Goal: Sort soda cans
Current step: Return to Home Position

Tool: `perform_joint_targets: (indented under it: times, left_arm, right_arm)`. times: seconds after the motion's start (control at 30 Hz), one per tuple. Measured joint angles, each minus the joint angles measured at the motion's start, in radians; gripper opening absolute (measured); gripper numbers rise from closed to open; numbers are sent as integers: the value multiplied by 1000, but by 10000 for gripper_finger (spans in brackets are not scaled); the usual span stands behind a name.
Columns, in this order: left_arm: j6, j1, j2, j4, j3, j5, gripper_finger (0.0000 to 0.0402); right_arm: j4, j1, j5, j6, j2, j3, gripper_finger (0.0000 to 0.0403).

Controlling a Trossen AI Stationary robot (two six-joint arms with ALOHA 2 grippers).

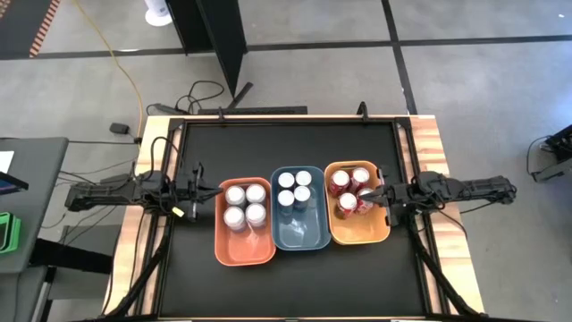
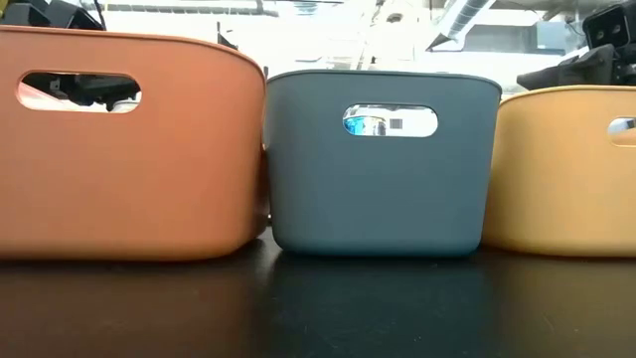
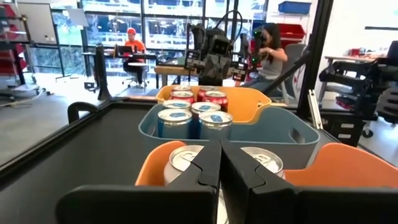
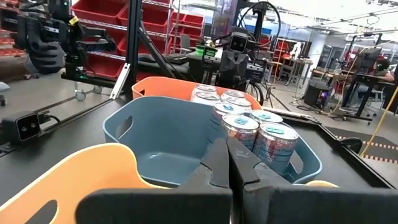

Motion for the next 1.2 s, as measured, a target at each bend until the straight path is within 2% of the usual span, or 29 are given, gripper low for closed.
perform_joint_targets:
  times: [0.17, 0.3, 0.77, 1.2]
  left_arm:
    - [2, -4, 0, 2, -1, -20, 0]
    - [-5, -4, 0, 8, -2, 9, 0]
    - [-55, -4, 1, -21, -2, -18, 0]
    - [-55, -4, 1, -21, -2, -18, 0]
  right_arm:
    - [-1, 0, 0, -7, 0, -1, 0]
    - [-2, 0, 0, 56, 0, -1, 0]
    - [-5, 0, 0, 228, 0, -2, 0]
    - [-3, 0, 0, 229, 0, -3, 0]
